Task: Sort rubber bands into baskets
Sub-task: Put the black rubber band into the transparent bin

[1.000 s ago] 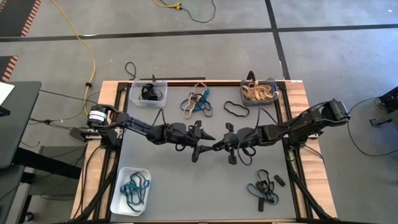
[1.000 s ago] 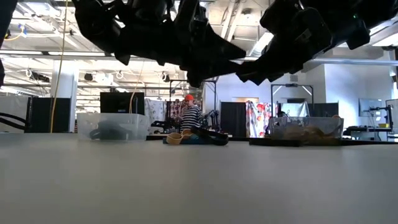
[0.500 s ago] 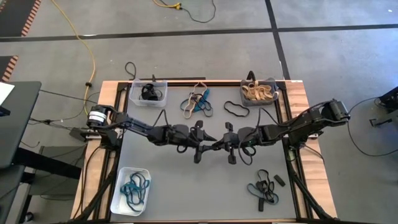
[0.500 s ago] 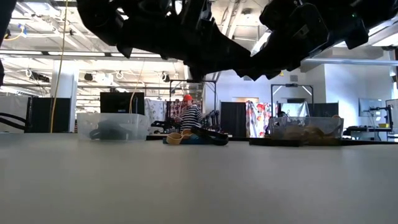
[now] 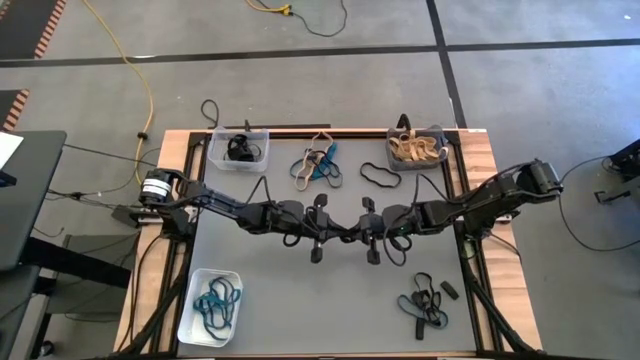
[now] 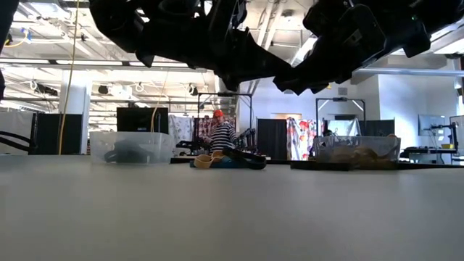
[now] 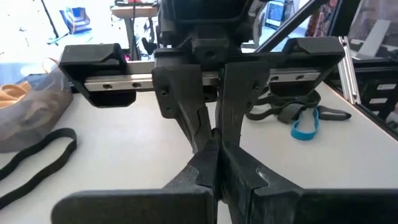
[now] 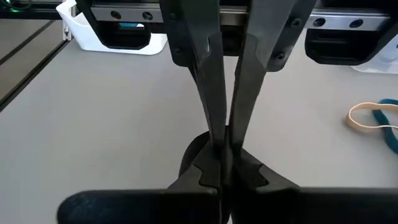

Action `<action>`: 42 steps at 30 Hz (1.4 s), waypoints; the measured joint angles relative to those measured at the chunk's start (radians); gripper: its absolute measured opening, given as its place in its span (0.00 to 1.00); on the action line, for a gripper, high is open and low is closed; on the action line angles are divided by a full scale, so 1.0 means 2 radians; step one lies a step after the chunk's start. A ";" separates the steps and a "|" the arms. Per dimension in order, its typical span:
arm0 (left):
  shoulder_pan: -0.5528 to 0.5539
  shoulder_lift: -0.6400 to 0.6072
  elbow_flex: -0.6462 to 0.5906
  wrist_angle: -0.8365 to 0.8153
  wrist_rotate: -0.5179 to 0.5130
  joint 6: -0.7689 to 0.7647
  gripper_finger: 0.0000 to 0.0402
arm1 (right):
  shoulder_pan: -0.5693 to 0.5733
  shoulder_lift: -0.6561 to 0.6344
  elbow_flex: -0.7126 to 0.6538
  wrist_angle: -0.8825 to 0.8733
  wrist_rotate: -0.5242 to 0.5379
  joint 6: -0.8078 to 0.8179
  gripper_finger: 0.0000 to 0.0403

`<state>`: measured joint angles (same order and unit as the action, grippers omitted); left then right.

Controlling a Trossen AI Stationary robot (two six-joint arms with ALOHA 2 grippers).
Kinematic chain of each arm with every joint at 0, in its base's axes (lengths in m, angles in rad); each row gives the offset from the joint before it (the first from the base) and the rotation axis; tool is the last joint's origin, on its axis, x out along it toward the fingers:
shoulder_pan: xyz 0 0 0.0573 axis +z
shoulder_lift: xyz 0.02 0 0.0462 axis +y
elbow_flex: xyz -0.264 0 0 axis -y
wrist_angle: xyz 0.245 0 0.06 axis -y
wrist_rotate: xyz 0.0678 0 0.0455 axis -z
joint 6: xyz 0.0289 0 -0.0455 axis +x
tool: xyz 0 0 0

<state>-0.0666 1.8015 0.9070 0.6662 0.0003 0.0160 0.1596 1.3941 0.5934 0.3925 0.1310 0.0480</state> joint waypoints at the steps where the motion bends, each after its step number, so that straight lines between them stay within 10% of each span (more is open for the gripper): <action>1: 0.000 0.000 0.000 0.000 0.003 0.004 0.00 | 0.000 0.000 0.000 0.000 0.000 0.002 0.09; 18: 0.025 -0.060 0.002 -0.114 -0.006 0.058 0.00 | 0.007 -0.001 0.000 -0.015 0.072 -0.002 0.65; 32: 0.102 -0.261 0.002 -0.426 -0.185 0.091 0.00 | 0.006 -0.033 0.000 -0.086 0.095 0.030 0.68; 42: 0.293 -0.316 0.002 -0.558 -0.164 0.073 0.00 | 0.027 -0.032 0.000 -0.125 0.095 0.065 0.68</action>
<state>0.5193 1.1700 0.9100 -0.4497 -0.3281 0.1613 0.2141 1.3293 0.5934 0.1416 0.3202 0.1771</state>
